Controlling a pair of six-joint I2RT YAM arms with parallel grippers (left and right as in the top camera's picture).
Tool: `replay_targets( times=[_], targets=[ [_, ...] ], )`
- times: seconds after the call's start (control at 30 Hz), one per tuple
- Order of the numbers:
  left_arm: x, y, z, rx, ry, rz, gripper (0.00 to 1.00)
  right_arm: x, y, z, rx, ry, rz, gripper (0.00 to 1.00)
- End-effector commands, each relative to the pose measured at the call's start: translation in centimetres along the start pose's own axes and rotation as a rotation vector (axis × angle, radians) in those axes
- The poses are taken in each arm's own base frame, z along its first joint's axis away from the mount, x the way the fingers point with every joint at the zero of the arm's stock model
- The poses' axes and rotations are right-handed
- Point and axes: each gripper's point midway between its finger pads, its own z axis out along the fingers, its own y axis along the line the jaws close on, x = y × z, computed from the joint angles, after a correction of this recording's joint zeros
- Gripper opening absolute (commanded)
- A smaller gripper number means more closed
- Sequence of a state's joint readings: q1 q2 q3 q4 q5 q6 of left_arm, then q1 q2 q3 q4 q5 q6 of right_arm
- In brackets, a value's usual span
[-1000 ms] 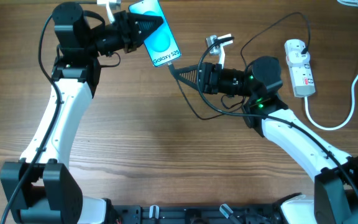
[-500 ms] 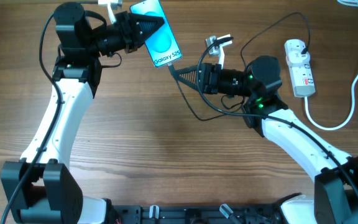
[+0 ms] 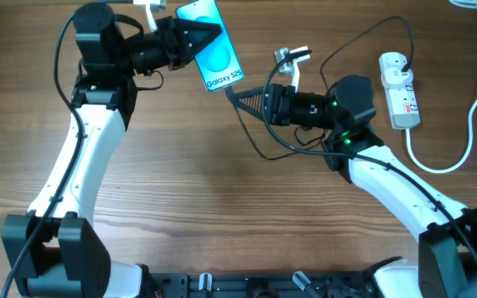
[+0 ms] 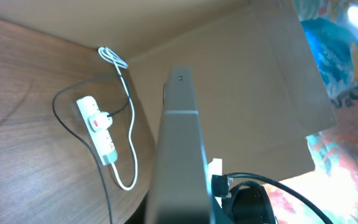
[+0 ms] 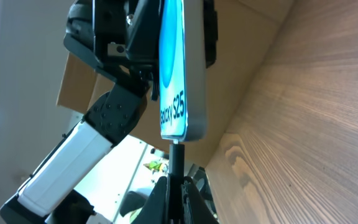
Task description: Plug charger to phone and switch on socket
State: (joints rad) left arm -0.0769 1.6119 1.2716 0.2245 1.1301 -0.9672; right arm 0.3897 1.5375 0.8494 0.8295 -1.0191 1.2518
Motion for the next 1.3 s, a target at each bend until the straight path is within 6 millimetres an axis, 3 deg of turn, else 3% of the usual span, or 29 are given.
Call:
replay_targets(
  times=[0.0,0.33,0.37,0.47,0.7,0.8,0.9,0.93,1.17,1.27],
  targets=[
    [3.5,-2.6,1.8,0.092,0.153,0.055,0.04,-2.6,-0.5,-0.1,0.033,-0.131,-0.039,0.04],
    [4.6,-3.2,2.3,0.119,0.2,0.059,0.04,-3.4,-0.3,-0.3,0.034,-0.174,-0.085,0.05],
    [4.6,-3.2,2.3,0.118,0.198,0.062,0.04,-3.1,-0.2,-0.2,0.029,-0.157,-0.085,0.1],
    [3.5,-2.7,1.7,0.1,0.157,0.07,0.04,-1.2,-0.5,0.0,0.022,-0.056,-0.075,0.22],
    [0.6,-1.7,0.3,0.048,0.039,0.096,0.04,0.9,-0.2,0.0,-0.01,0.062,-0.053,0.24],
    [0.3,-1.5,0.0,0.04,0.026,0.093,0.04,1.4,0.0,0.0,-0.02,0.089,-0.052,0.21],
    [0.3,-1.5,0.1,0.041,0.028,0.092,0.04,1.8,0.1,0.3,-0.027,0.103,-0.053,0.09],
    [0.6,-1.4,0.3,0.038,0.037,0.079,0.04,1.7,0.1,0.3,-0.024,0.096,-0.053,0.05],
    [4.2,-1.2,2.2,0.045,0.159,0.033,0.04,0.4,0.7,0.4,-0.035,0.031,-0.103,0.04],
    [6.1,-2.4,2.3,0.117,0.254,0.063,0.04,0.0,0.6,0.1,-0.026,0.014,-0.107,0.05]
  ],
)
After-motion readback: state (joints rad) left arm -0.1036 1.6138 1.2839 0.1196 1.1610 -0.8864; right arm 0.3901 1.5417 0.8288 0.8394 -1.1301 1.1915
